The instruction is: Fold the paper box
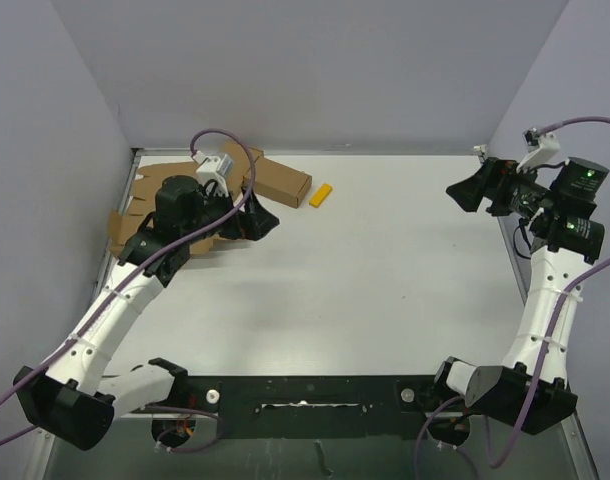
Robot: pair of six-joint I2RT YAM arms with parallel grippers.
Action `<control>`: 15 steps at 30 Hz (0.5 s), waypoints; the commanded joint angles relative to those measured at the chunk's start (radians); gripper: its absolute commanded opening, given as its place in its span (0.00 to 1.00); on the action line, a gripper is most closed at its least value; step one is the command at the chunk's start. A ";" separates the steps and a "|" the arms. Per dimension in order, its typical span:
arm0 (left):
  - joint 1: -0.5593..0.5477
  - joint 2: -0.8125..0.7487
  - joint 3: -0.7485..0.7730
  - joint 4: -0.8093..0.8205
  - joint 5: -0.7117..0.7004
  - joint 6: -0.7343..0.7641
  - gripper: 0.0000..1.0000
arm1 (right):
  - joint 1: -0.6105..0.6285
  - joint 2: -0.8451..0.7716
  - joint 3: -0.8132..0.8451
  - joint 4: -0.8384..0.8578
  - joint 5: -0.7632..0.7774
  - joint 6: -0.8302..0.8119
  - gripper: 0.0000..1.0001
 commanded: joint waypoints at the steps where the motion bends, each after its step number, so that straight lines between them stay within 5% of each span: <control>1: -0.069 -0.088 -0.020 0.023 -0.080 0.031 0.98 | -0.024 -0.066 -0.046 0.039 0.058 0.036 0.98; 15: -0.148 -0.193 -0.140 0.096 -0.120 0.023 0.98 | -0.051 -0.153 -0.234 0.228 -0.029 0.151 0.98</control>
